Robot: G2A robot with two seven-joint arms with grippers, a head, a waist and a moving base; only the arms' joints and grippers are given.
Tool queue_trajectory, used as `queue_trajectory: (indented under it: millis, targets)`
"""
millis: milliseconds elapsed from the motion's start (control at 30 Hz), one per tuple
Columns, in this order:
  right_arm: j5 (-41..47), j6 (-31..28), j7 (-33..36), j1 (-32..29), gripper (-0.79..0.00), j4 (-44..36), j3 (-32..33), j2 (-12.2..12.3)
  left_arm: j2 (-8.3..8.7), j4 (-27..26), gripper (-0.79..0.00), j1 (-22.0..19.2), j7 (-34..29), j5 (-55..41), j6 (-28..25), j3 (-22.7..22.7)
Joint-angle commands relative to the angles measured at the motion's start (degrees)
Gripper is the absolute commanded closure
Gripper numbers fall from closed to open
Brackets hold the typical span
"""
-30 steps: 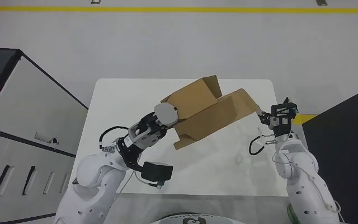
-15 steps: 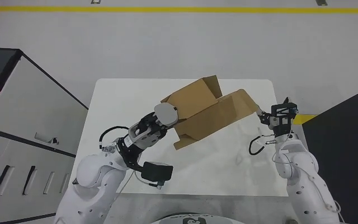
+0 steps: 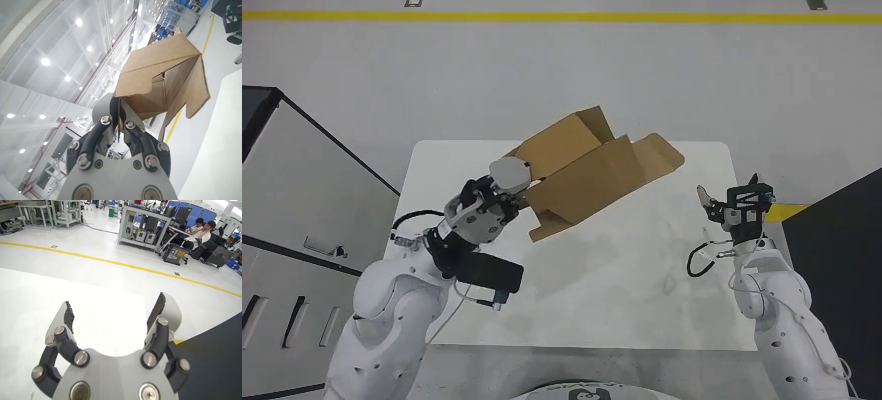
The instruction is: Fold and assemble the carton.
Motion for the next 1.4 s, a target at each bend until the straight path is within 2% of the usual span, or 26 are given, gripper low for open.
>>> queue_trajectory:
  millis: [0,333,667,900,1000,1367]
  targets:
    - [0.0,0.0,0.0,0.0,-0.785,0.0,0.0,0.0,-0.03,-0.4,0.000,0.3,-2.2,-3.8,-1.7,-1.0]
    - [0.0,0.0,0.0,0.0,-0.785,0.0,0.0,0.0,-0.09,-1.2,0.000,0.5,-3.9,-6.1,-2.1,-0.9]
    - [0.0,0.0,0.0,0.0,-0.785,0.0,0.0,0.0,-0.42,-4.3,0.000,4.2,-13.4,-26.9,-9.9,-0.8]
    - [0.0,0.0,0.0,0.0,-0.785,0.0,0.0,0.0,-0.62,-4.3,0.000,3.7,-15.9,-34.9,-10.1,-0.6]
    - [0.0,0.0,0.0,0.0,-0.785,0.0,0.0,0.0,-0.48,-4.3,0.000,2.3,-14.9,-32.7,-10.7,-1.0]
    - [0.0,0.0,0.0,0.0,-0.785,0.0,0.0,0.0,-0.62,-3.6,0.000,2.3,-15.4,-35.1,-9.5,-0.4]
